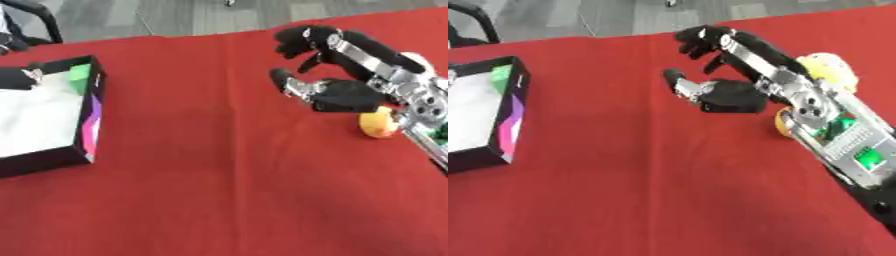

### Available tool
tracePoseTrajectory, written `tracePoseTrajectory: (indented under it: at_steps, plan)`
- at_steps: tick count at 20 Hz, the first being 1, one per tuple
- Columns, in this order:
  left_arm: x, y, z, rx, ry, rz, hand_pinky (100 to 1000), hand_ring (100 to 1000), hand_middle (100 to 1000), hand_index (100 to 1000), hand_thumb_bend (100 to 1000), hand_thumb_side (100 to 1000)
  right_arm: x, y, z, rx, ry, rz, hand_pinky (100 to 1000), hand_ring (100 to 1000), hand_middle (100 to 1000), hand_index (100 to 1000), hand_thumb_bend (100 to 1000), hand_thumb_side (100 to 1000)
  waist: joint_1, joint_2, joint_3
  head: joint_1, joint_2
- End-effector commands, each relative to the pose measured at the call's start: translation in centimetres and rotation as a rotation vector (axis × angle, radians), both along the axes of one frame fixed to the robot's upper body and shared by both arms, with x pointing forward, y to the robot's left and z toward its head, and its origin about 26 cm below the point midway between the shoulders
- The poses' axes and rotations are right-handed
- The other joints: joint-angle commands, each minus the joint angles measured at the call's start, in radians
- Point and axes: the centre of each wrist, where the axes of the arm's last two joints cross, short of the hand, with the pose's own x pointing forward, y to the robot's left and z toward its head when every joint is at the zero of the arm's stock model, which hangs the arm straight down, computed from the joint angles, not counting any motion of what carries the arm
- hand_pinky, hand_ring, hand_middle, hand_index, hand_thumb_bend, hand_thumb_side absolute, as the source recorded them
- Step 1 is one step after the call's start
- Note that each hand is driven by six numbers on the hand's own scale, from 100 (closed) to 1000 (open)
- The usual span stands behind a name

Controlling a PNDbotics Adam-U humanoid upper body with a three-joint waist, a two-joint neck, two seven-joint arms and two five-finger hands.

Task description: Pick up the objects with one hand, pass them to the other hand, and then place them into the box on the other side of the table.

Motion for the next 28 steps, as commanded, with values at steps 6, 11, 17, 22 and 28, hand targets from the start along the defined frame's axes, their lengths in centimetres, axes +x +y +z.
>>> tracePoseTrajectory:
  at_steps: [6, 11, 17, 22, 28]
  plan:
    - [-0.7, 0.6, 1.7, -0.019, -0.086, 0.006, 841, 855, 756, 785, 100, 337, -0.2, -2.8, 1.3, -0.083, -0.064, -0.075, 747, 850, 810, 904, 243, 599, -0.023, -0.032, -0.018, -0.029, -0.002]
    - [-0.8, 1.2, 1.4, -0.017, -0.077, 0.022, 841, 854, 756, 784, 100, 344, -0.2, -4.1, 1.1, -0.206, -0.034, -0.102, 778, 856, 817, 904, 254, 622, -0.027, -0.038, -0.034, -0.029, -0.004]
    - [-0.9, 1.7, 1.0, -0.004, -0.063, 0.037, 842, 853, 757, 784, 100, 345, -0.3, -5.0, 0.2, -0.319, -0.016, -0.141, 803, 858, 819, 905, 268, 621, -0.032, -0.043, -0.051, -0.019, -0.006]
    - [-0.9, 1.9, 0.5, 0.004, -0.041, 0.044, 842, 853, 756, 780, 100, 357, -0.5, -5.4, -0.8, -0.374, 0.003, -0.209, 812, 852, 811, 888, 279, 601, -0.037, -0.047, -0.064, -0.021, -0.007]
    - [-0.7, 1.6, 0.3, 0.012, -0.027, 0.036, 842, 852, 756, 776, 100, 356, -0.6, -5.3, -1.3, -0.413, -0.009, -0.284, 822, 852, 812, 888, 309, 572, -0.034, -0.048, -0.065, -0.032, -0.003]
